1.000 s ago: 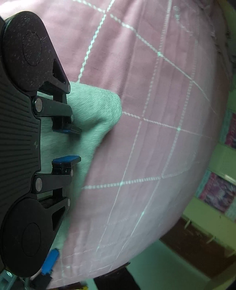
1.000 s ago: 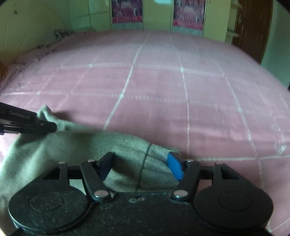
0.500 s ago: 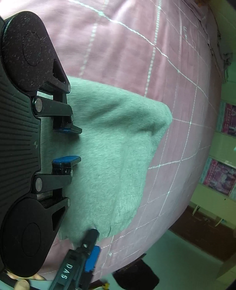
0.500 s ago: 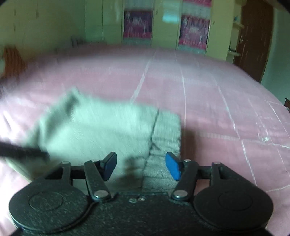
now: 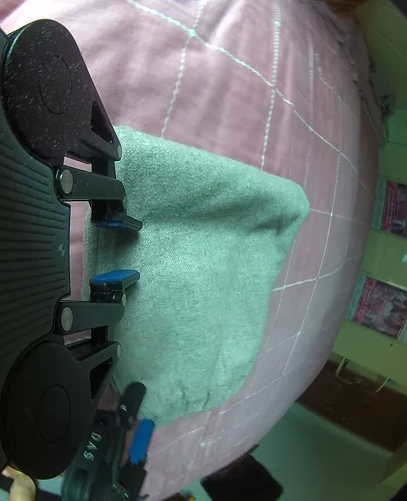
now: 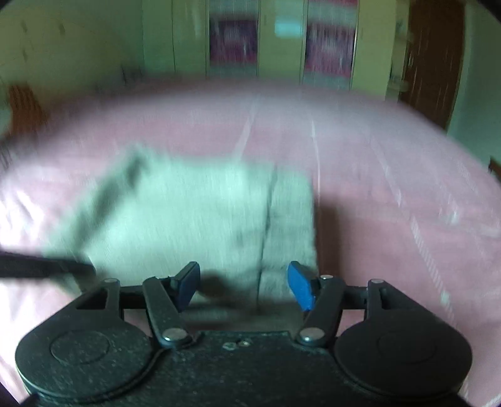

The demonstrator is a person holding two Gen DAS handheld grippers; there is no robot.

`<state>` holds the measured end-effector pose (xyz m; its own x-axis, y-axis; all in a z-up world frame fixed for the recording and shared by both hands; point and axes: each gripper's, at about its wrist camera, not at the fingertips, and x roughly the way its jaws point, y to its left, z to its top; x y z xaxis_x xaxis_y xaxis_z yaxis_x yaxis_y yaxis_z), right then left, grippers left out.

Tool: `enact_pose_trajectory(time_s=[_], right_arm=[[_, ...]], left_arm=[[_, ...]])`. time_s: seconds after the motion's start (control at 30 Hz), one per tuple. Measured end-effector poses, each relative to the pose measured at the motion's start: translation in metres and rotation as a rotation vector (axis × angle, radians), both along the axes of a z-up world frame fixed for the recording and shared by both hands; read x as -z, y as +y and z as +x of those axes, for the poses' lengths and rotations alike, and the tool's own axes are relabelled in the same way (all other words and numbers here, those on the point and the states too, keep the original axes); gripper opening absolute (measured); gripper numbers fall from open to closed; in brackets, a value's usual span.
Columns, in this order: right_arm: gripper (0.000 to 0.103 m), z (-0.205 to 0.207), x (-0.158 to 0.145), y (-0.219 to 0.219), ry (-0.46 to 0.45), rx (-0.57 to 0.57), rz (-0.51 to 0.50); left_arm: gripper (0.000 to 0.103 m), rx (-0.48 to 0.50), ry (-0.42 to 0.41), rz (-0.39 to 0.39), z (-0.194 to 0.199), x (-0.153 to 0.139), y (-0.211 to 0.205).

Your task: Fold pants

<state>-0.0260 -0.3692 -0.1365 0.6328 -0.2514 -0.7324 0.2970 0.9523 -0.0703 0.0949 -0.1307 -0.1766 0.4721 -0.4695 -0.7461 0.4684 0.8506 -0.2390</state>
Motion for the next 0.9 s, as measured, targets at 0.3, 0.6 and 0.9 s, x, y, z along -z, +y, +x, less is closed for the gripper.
enact_pose_trajectory(time_s=[0.3,0.6,0.9], right_arm=[[0.067,-0.013,-0.031,0.005,-0.1,0.028,0.048],[0.07,-0.007,-0.05,0.016,-0.164,-0.002,0.04],[0.073,-0.002,-0.011,0.009,-0.042,0.011,0.013]], left_arm=[[0.028,-0.042,-0.011,-0.002,-0.005,-0.015,0.004],[0.049,-0.047,-0.044,0.013,-0.002,-0.018,0.004],[0.058,-0.035,-0.032,0.028,-0.001,-0.007,0.004]])
